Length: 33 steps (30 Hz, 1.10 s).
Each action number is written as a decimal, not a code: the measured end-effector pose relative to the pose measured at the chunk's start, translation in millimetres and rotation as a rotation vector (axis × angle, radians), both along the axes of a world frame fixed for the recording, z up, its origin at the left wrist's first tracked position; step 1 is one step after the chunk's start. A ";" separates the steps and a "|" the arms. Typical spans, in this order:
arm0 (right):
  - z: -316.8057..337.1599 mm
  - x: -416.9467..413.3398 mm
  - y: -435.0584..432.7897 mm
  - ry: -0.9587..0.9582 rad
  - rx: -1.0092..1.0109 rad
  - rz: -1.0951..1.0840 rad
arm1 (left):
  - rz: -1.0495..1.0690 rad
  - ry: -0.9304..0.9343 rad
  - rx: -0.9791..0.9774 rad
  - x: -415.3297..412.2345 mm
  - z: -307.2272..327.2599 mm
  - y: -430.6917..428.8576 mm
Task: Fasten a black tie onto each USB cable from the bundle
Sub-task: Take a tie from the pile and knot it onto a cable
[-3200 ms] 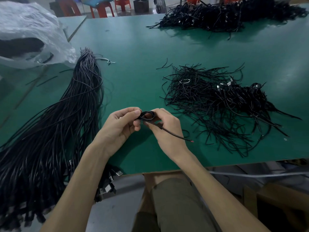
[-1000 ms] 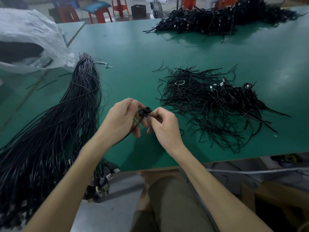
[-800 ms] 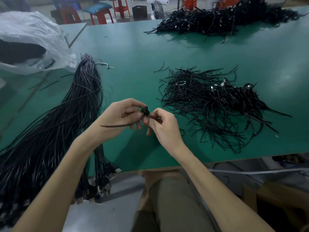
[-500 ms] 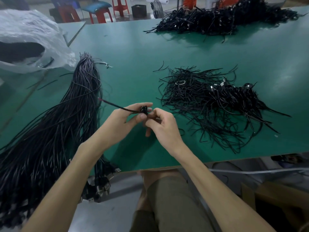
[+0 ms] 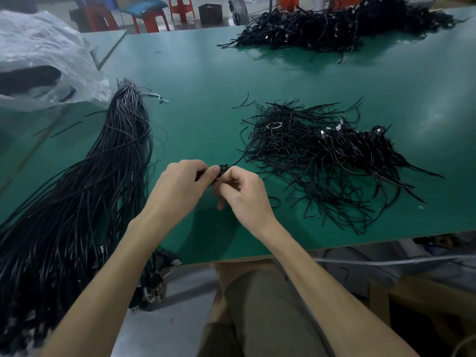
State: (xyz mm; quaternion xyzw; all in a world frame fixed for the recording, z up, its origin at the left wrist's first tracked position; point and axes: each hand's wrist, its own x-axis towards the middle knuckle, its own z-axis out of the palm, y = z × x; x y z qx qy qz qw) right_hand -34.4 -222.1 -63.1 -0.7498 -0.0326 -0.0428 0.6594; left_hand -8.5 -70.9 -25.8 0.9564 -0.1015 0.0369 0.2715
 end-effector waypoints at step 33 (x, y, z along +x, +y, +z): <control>-0.2 -1.4 0.6 -0.053 -0.076 0.006 | -0.201 -0.110 0.009 -2.4 0.6 8.7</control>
